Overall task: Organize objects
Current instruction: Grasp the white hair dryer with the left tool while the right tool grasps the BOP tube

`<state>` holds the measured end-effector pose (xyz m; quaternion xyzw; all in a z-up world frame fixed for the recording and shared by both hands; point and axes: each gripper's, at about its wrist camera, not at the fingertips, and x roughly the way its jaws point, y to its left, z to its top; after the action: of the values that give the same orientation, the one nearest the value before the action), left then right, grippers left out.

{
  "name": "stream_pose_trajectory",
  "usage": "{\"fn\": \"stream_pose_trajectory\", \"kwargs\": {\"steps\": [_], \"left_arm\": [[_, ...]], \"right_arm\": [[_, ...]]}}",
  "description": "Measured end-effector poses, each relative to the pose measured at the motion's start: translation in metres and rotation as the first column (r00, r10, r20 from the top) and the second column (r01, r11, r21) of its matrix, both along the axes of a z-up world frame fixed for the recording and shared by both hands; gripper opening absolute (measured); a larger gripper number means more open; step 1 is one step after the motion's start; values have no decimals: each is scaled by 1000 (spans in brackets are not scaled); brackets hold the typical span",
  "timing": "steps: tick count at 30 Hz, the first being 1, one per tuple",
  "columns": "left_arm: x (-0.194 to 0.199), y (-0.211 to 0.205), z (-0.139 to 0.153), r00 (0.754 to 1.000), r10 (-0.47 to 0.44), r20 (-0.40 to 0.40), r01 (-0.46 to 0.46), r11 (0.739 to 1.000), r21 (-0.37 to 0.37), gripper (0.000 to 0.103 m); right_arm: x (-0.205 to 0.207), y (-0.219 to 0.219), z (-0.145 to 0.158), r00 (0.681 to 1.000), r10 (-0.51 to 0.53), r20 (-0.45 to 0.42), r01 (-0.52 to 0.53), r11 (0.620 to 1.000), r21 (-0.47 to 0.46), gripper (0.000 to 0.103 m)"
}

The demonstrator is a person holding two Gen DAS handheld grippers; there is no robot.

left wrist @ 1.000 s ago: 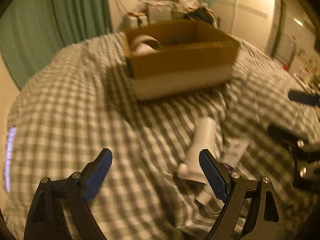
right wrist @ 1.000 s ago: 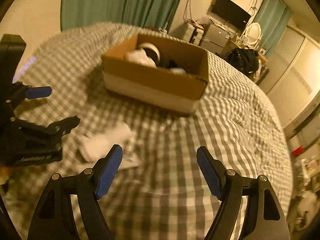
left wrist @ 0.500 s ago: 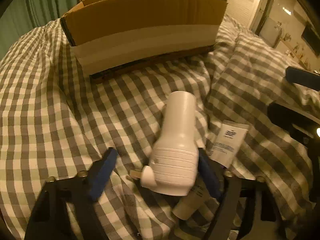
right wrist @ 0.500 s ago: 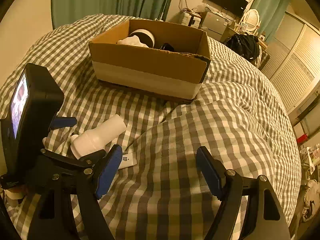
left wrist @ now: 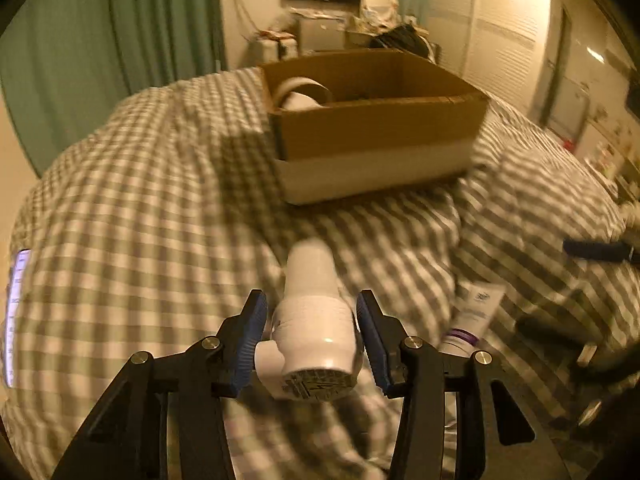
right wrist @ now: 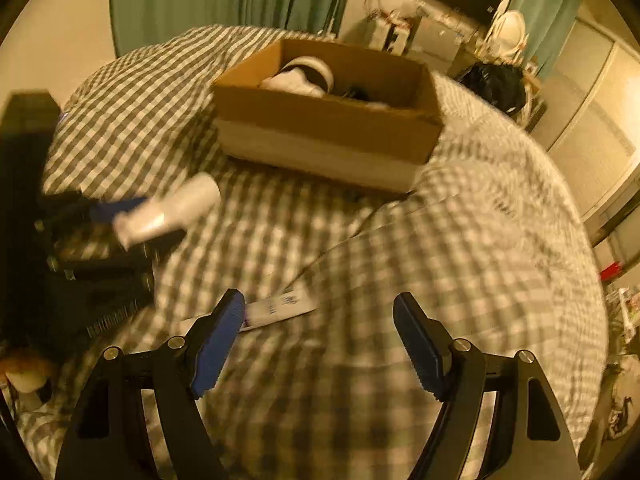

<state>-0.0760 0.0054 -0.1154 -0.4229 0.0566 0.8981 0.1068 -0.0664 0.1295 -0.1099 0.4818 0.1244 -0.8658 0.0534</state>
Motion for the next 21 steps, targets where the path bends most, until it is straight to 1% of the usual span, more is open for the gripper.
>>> {"fn": "stream_pose_trajectory", "kwargs": {"steps": [2,4,6,10,14,17,19,20,21], "left_arm": [[-5,-8,0,1000,13,0,-13,1000,14,47],[-4,-16,-1,1000,23,-7,-23,1000,17,47],[-5,-19,-5,1000,27,-16,-27,1000,15,47],[-1,-33,-3,999,45,-18,-44,998,39,47],[-2,-43,-3,998,56,1,-56,996,74,47],[-1,-43,-4,998,55,5,-55,995,78,47],[-1,-44,-5,998,59,11,-60,995,85,47],[-1,-45,-5,998,59,13,-60,994,88,47],[0,-45,-5,998,59,11,-59,995,86,47]], "right_arm": [[-1,-10,-11,998,27,49,-26,999,-24,76],[-3,-21,-25,994,43,104,-41,999,-26,76],[-7,-31,-40,985,60,165,-57,998,-25,76],[-18,-38,-63,966,73,249,-64,997,-42,76],[-36,-33,-72,958,39,285,-9,994,-108,76],[-45,-37,-77,958,30,287,2,994,-109,76],[-45,-43,-78,964,37,263,-11,995,-100,61],[-44,-44,-77,967,44,253,-18,994,-106,42],[-43,-44,-76,968,51,247,-22,993,-117,37]]}}
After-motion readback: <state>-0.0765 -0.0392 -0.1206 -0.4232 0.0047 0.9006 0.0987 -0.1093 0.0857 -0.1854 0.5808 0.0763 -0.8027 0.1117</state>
